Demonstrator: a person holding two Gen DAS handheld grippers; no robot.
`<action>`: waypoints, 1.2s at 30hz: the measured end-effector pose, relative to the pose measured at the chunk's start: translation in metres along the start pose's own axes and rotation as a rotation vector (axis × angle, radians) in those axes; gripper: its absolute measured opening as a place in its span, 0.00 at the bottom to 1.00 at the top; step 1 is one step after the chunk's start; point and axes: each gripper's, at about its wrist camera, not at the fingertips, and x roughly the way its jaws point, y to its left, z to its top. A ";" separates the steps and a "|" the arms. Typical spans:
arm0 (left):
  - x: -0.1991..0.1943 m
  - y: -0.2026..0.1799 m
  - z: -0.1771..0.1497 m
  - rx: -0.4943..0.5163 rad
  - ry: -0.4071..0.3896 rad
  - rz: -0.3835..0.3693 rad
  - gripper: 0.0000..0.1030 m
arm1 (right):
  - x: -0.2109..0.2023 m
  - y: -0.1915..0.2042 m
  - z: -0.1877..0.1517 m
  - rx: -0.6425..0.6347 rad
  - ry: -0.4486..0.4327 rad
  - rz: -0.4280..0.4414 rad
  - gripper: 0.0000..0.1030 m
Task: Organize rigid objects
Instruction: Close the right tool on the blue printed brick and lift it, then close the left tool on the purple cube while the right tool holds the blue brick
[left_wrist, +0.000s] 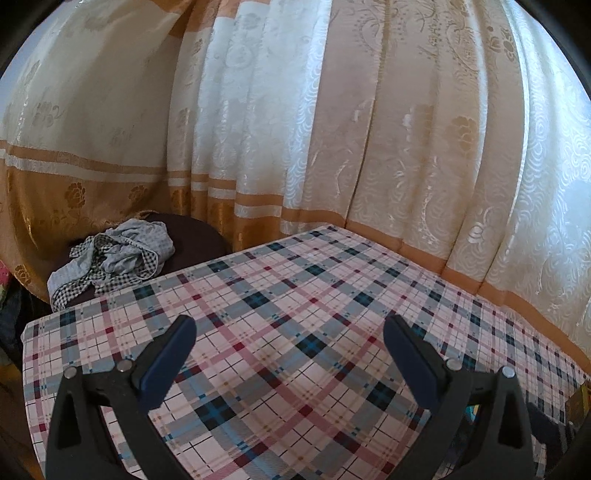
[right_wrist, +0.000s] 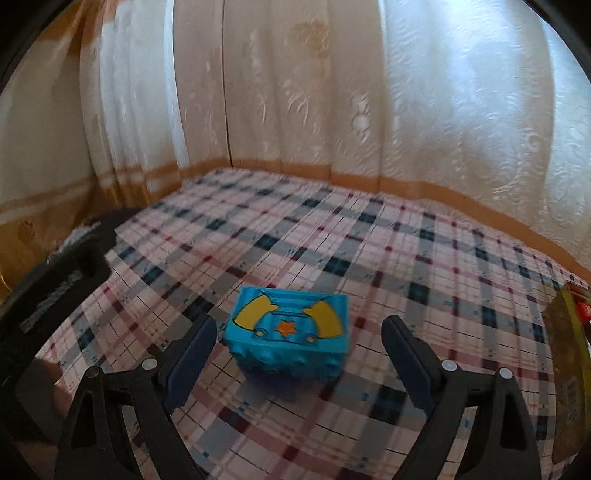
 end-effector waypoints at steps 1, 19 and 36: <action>-0.001 -0.001 0.000 0.005 -0.002 -0.002 1.00 | 0.005 0.001 0.001 0.003 0.019 -0.005 0.90; -0.004 -0.042 -0.008 0.165 0.088 -0.313 1.00 | -0.026 -0.101 -0.008 0.157 -0.079 -0.133 0.64; 0.019 -0.128 -0.058 0.501 0.456 -0.404 0.61 | -0.026 -0.120 -0.015 0.187 -0.040 -0.130 0.64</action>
